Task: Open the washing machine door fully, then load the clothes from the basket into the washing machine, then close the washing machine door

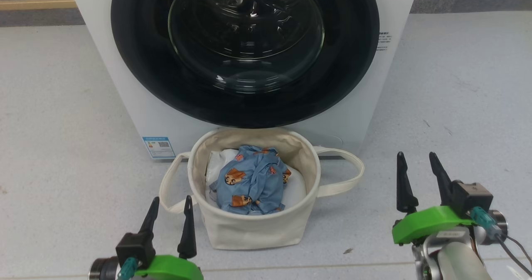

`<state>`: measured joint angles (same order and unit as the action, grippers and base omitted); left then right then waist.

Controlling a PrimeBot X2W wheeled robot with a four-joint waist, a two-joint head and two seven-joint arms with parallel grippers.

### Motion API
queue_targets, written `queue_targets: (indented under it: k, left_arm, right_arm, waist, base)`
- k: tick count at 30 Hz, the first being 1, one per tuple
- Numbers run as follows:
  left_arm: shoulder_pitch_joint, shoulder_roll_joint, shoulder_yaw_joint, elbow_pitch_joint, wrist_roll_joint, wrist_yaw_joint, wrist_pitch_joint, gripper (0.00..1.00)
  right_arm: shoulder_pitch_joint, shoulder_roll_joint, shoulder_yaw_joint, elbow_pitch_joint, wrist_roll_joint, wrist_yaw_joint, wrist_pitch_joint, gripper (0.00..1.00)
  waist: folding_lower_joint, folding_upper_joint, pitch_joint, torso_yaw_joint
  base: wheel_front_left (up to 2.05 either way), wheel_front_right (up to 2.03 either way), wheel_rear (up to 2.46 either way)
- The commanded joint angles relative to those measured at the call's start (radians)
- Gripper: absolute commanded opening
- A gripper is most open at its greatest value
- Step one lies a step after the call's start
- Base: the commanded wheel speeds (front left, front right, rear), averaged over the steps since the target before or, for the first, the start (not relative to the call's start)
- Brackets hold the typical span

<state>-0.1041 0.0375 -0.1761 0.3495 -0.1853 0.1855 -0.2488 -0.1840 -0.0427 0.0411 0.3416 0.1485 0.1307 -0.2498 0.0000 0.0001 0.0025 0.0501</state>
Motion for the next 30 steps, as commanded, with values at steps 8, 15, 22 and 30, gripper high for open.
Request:
queue_targets:
  k: [8,15,22,30]
  left_arm:
    - [-0.036,0.013,0.035,-0.02,-0.014,0.006,-0.013,1.0]
    - [-0.039,0.013,0.032,-0.016,-0.007,0.003,-0.013,1.0]
    - [-0.042,0.013,0.025,0.002,0.005,-0.012,-0.013,1.0]
    - [-0.044,0.013,0.023,0.017,0.008,-0.008,-0.013,1.0]
  right_arm:
    - [-0.033,-0.008,0.031,-0.036,0.0,0.0,-0.012,1.0]
    - [-0.034,-0.008,0.043,-0.026,0.023,0.0,-0.012,1.0]
    - [-0.035,-0.008,0.037,-0.021,0.019,0.0,-0.012,1.0]
    - [-0.034,-0.008,0.038,-0.02,0.02,0.0,-0.012,1.0]
  waist:
    - [0.0,-0.0001,0.002,0.005]
    - [0.0,-0.0001,0.004,0.004]
    - [0.0,-0.0001,0.005,0.004]
    - [0.0,-0.0001,0.003,0.005]
  base:
    - [0.0,0.0,0.0]
    - [0.0,0.0,0.0]
    - [0.31,-0.08,-0.23]
    - [1.46,-0.02,-1.44]
